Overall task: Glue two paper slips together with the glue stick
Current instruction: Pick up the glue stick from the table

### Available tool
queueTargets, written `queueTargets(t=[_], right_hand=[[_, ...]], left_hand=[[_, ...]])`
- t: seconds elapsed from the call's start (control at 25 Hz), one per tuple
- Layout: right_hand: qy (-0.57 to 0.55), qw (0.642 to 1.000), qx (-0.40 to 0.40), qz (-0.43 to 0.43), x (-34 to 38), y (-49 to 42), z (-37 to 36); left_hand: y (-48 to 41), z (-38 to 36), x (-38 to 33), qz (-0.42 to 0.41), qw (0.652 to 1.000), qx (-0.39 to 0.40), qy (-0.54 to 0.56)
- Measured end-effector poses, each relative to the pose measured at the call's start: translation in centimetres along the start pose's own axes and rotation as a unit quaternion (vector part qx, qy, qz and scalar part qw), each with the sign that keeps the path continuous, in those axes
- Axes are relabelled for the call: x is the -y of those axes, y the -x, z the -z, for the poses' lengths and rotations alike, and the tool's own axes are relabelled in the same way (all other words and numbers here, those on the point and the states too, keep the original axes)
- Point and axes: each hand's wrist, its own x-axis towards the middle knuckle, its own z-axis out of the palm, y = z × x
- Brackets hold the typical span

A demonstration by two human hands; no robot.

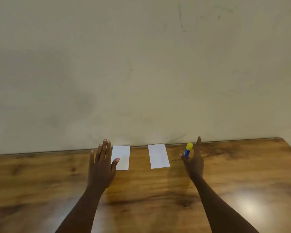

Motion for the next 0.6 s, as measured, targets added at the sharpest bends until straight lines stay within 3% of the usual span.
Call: queueTargets(t=[0.16, 0.36, 0.6], right_hand=[[0.064, 0.998, 0.004, -0.02, -1.6, -0.4, -0.4], [0.057, 0.998, 0.02, -0.015, -1.6, -1.2, -0.7], [0.018, 0.999, 0.02, 0.037, 4.0, -2.3, -0.4]], left_hand=[[-0.3, -1.1, 0.6, 0.002, 0.999, -0.035, -0.017], [-1.1, -0.3, 0.2, 0.0, 0.999, -0.038, -0.023], [-2.4, 3.2, -0.4, -0.02, 0.998, -0.061, -0.01]])
